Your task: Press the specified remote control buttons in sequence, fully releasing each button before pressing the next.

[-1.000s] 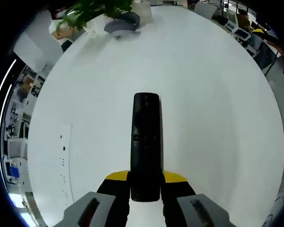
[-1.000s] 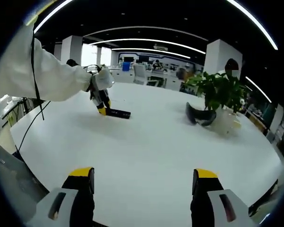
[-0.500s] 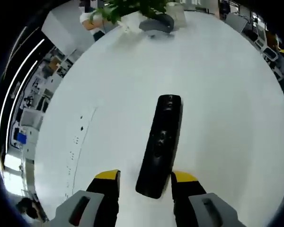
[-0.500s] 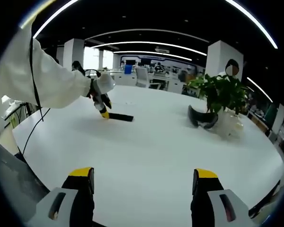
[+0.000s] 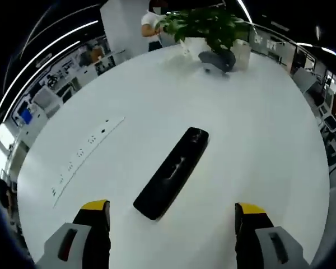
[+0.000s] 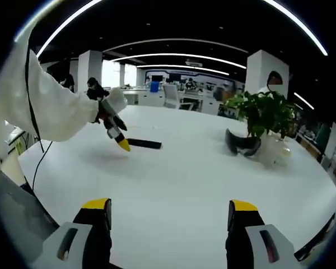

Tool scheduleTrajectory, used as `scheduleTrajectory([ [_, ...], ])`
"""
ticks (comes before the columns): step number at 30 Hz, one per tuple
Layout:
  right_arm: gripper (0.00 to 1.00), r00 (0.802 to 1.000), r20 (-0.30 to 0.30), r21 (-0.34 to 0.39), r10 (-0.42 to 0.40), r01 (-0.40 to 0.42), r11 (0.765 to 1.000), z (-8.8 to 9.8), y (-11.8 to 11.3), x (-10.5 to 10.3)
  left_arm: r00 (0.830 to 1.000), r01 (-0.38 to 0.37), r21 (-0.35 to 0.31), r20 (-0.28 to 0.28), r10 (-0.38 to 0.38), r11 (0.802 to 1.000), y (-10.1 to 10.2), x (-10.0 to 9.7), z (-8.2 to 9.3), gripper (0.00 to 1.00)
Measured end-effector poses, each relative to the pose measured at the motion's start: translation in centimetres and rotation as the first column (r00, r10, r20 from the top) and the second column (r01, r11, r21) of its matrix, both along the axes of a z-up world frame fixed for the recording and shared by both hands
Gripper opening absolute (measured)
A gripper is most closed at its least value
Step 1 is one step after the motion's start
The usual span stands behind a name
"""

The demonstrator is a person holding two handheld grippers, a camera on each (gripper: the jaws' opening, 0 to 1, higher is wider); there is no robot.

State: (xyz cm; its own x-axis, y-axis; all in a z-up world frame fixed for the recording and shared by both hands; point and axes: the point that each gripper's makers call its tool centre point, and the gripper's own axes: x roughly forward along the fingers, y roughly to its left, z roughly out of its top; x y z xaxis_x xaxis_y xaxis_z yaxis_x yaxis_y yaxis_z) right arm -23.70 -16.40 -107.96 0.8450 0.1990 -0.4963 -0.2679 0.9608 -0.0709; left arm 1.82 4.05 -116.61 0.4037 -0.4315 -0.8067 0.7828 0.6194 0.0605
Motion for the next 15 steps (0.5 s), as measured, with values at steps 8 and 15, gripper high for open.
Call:
scheduleTrajectory([
  [8, 0.85, 1.0, 0.027, 0.031, 0.008, -0.009, 0.999, 0.6, 0.2, -0.1, 0.99, -0.116, -0.13, 0.062, 0.125, 0.985, 0.9, -2.4, 2.6, 1.0],
  [15, 0.88, 0.999, 0.031, 0.056, 0.023, -0.024, 0.998, 0.8, 0.6, -0.1, 0.973, -0.162, -0.2, 0.128, 0.189, 0.966, 1.8, -4.8, 5.7, 1.0],
])
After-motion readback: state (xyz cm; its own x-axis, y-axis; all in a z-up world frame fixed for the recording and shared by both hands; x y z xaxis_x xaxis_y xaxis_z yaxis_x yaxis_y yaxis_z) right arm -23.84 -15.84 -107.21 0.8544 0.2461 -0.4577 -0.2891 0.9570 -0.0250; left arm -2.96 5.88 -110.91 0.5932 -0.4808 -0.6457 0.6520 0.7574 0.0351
